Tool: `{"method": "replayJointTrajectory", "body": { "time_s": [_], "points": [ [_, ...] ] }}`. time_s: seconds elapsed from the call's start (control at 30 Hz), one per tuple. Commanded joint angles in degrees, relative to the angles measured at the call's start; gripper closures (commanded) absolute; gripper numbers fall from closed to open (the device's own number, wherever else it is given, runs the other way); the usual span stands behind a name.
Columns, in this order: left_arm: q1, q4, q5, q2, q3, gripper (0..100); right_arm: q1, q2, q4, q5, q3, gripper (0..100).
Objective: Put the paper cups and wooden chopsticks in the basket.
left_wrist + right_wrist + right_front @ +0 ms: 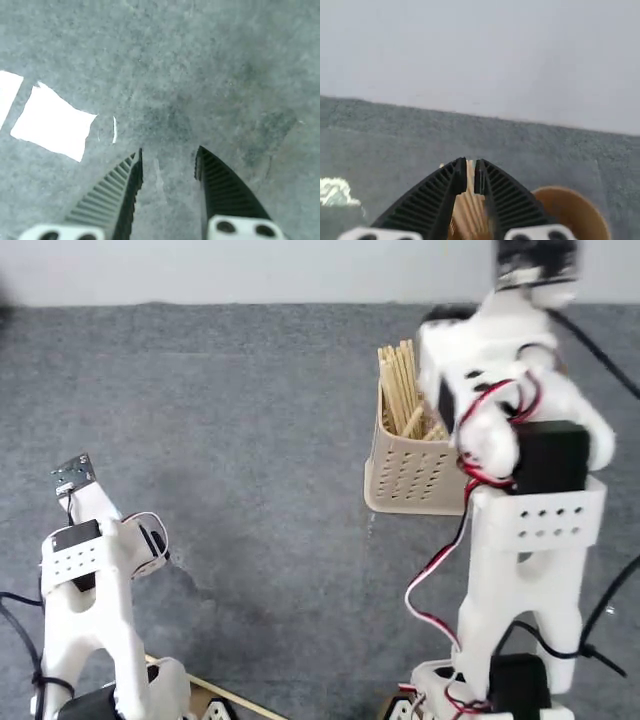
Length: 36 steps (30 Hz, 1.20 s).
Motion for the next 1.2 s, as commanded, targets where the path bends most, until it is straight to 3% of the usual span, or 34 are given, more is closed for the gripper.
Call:
{"method": "replayJointTrajectory", "body": {
  "time_s": [0.0,0.17,0.33,0.6,0.73,0.9,1.17],
  "points": [
    [0.0,-0.5,-0.4,-2.3,-0.5,83,-5.8,-3.4,11.7,0.6,-0.3,95.7],
    [-3.3,-0.5,-0.4,-2.4,-1.5,83,-15.1,-2.9,24.8,0.4,-0.1,95.9],
    [-8.0,-0.4,-0.3,-2.4,-2.9,83,-21.9,-5.3,25.0,0.3,7.2,96.2],
    [-8.4,-0.5,-0.3,-2.4,-2.9,83,-31.4,-18.4,24.2,-3.4,30.7,96.2],
    [-8.4,-0.4,-0.3,-2.3,-3.6,83,-34.6,-26.3,18.7,-3.5,44.0,96.2],
    [-8.5,-0.4,-0.3,-2.3,-3.7,83,-37.6,-35.3,4.3,-3.5,63.2,95.8],
    [-13.5,-0.6,-0.2,-1.9,-5.1,83,-46.8,-45.1,-15.1,-3.7,87.5,95.7]
  ]
}}
